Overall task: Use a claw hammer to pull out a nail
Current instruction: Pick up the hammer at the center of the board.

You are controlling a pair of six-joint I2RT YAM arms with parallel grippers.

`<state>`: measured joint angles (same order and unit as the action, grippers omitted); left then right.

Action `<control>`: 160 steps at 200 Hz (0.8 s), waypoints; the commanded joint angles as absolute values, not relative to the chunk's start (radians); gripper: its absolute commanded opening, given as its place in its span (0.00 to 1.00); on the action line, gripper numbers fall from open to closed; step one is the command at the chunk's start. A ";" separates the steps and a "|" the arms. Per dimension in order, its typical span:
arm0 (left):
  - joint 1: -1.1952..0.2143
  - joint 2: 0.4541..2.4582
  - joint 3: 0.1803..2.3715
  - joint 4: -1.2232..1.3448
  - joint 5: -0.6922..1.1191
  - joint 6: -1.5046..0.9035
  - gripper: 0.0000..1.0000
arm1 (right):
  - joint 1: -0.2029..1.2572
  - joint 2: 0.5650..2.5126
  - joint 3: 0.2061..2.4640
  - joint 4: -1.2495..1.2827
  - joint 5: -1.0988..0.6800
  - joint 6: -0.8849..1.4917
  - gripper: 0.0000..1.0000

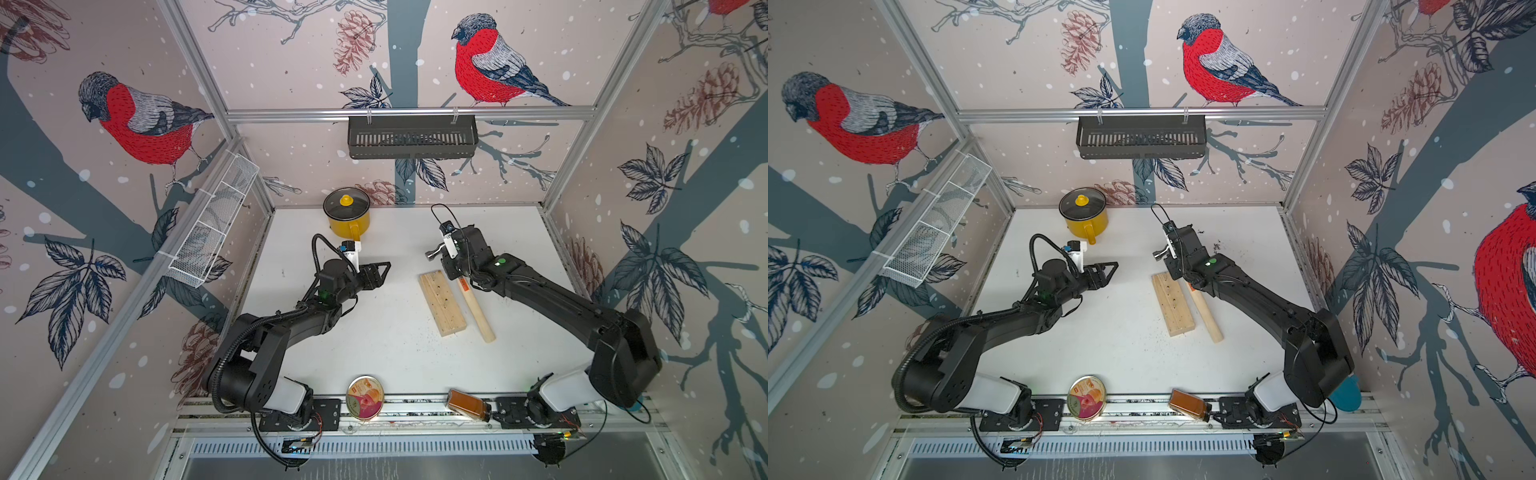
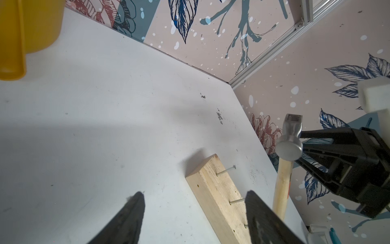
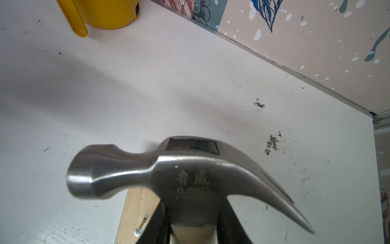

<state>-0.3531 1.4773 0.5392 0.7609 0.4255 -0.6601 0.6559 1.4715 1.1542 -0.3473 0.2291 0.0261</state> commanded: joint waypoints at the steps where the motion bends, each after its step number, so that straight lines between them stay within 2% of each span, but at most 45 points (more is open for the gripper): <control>1: -0.340 1.508 0.532 0.913 0.518 -0.738 0.75 | 0.675 1.445 1.171 -0.323 0.265 -0.002 0.02; 92: -0.341 1.640 0.553 1.217 0.762 -0.913 0.76 | 0.792 1.487 1.165 -0.365 0.224 -0.079 0.01; 160: -0.431 1.620 0.648 0.984 0.773 -0.749 0.75 | 0.845 1.522 1.155 -0.350 0.205 -0.098 0.01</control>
